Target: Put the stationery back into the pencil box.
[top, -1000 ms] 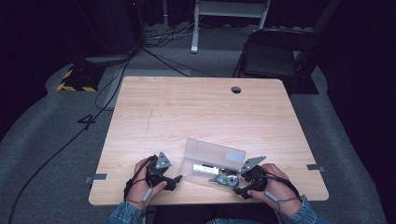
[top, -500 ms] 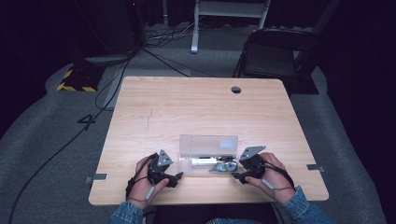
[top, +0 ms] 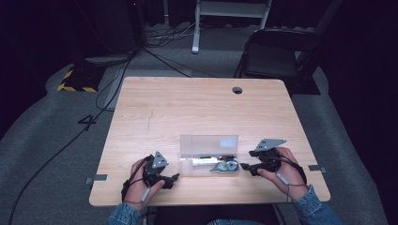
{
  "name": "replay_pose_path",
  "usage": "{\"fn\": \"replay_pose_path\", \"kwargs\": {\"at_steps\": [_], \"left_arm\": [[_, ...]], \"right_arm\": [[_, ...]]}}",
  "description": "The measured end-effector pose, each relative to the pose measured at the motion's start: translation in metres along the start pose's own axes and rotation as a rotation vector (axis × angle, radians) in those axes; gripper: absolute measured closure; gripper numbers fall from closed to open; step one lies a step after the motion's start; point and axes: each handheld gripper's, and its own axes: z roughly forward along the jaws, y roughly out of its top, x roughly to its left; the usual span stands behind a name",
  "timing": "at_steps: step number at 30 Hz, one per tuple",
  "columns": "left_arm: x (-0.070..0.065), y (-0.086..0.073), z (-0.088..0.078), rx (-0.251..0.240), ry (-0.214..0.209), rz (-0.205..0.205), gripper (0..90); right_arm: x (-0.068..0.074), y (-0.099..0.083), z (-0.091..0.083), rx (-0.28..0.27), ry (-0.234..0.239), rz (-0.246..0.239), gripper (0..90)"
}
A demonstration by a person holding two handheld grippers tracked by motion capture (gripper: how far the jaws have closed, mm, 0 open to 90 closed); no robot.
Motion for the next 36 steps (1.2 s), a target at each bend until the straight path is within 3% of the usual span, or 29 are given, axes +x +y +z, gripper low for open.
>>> {"fn": "replay_pose_path", "kwargs": {"at_steps": [8, 12, 16, 18, 24, 32, 34, 36], "left_arm": [[0.019, -0.012, -0.011, -0.001, 0.045, -0.059, 16.2], [0.027, -0.016, -0.015, 0.000, 0.065, -0.068, 15.7], [0.032, -0.018, -0.017, 0.002, 0.076, -0.081, 15.7], [0.035, -0.019, -0.018, -0.003, 0.098, -0.115, 15.7], [0.041, -0.021, -0.019, -0.005, 0.121, -0.141, 15.3], [0.042, -0.020, -0.019, -0.004, 0.142, -0.159, 14.5], [0.042, -0.020, -0.018, -0.003, 0.141, -0.164, 14.4], [0.042, -0.020, -0.018, -0.001, 0.145, -0.164, 14.2]], "right_arm": [[-0.038, -0.006, -0.019, -0.080, -0.090, 0.052, 33.8], [-0.055, -0.013, -0.020, -0.089, -0.124, 0.074, 32.4], [-0.072, -0.026, -0.016, -0.081, -0.137, 0.132, 30.5], [-0.078, -0.032, -0.013, -0.082, -0.144, 0.148, 30.2], [-0.088, -0.047, -0.007, -0.100, -0.154, 0.194, 27.7], [-0.096, -0.073, -0.002, -0.071, -0.186, 0.241, 24.1], [-0.095, -0.079, 0.000, -0.031, -0.192, 0.238, 22.2], [-0.094, -0.082, 0.003, -0.058, -0.211, 0.216, 15.0]]}}
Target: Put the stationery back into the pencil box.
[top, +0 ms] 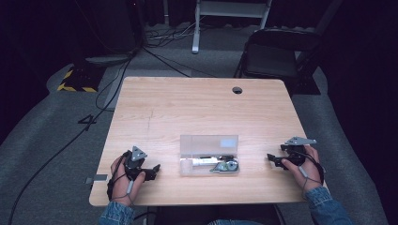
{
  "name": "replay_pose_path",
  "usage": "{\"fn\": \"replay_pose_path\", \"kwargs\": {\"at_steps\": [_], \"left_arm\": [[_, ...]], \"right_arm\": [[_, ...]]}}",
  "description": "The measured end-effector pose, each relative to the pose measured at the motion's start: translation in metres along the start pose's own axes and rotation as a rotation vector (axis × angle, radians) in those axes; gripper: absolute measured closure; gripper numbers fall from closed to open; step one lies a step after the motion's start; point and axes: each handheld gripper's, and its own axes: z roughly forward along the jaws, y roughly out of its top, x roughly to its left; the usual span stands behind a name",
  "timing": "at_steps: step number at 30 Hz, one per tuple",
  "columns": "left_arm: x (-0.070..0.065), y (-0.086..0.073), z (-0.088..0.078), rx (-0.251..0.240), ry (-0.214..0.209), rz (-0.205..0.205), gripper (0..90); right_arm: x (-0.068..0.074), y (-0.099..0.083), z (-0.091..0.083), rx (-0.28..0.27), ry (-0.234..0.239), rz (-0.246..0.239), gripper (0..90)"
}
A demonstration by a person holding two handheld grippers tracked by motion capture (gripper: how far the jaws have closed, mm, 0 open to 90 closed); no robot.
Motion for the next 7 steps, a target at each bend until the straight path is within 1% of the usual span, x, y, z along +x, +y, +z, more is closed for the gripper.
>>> {"fn": "replay_pose_path", "kwargs": {"at_steps": [2, 7], "left_arm": [[0.0000, 0.0001, 0.0001, 0.000, 0.001, -0.001, 13.8], [0.0003, 0.0003, 0.0003, 0.001, 0.005, 0.002, 13.1]], "right_arm": [[-0.0006, -0.0016, 0.0022, -0.018, 0.007, -0.009, 11.8], [-0.0017, -0.0012, 0.0031, -0.016, 0.019, -0.018, 10.5]]}}
